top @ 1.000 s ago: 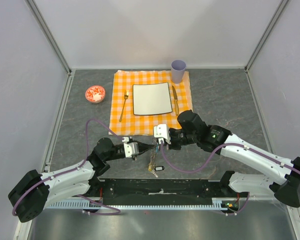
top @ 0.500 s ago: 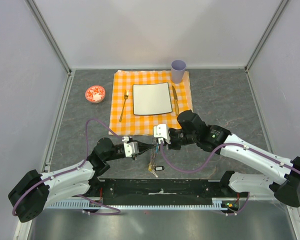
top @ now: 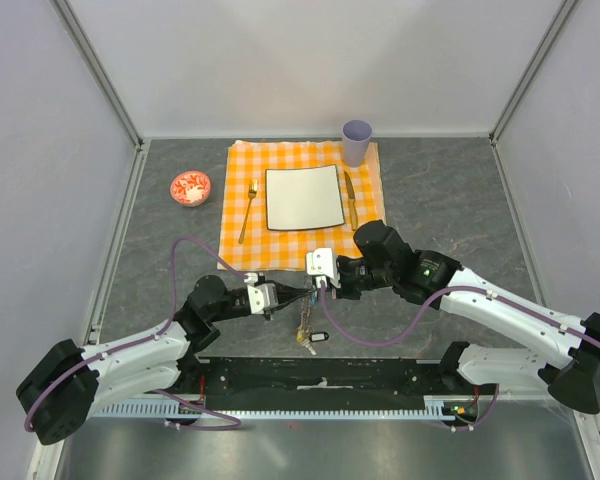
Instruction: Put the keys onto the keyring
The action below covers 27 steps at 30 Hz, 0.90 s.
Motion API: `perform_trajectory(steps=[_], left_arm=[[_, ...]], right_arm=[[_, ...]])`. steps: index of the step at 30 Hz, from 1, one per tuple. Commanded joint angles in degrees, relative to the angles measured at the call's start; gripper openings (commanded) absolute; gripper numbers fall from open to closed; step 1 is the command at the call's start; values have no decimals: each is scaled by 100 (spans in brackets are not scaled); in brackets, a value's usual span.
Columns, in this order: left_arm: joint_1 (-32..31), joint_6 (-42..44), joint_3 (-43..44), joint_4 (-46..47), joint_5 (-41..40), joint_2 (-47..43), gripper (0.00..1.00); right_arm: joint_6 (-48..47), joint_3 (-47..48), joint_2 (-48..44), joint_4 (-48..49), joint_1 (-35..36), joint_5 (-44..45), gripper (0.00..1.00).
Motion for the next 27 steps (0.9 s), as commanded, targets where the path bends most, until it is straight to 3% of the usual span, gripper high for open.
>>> perform_trajectory(steps=[1,27], left_arm=[[-11,-110,240,278,47,-33,2],[-11,-145,222,278,38,-94,2]], right_arm=[[50,15,22,183,27,-72,0],[85,50,93,130,63,-107,0]])
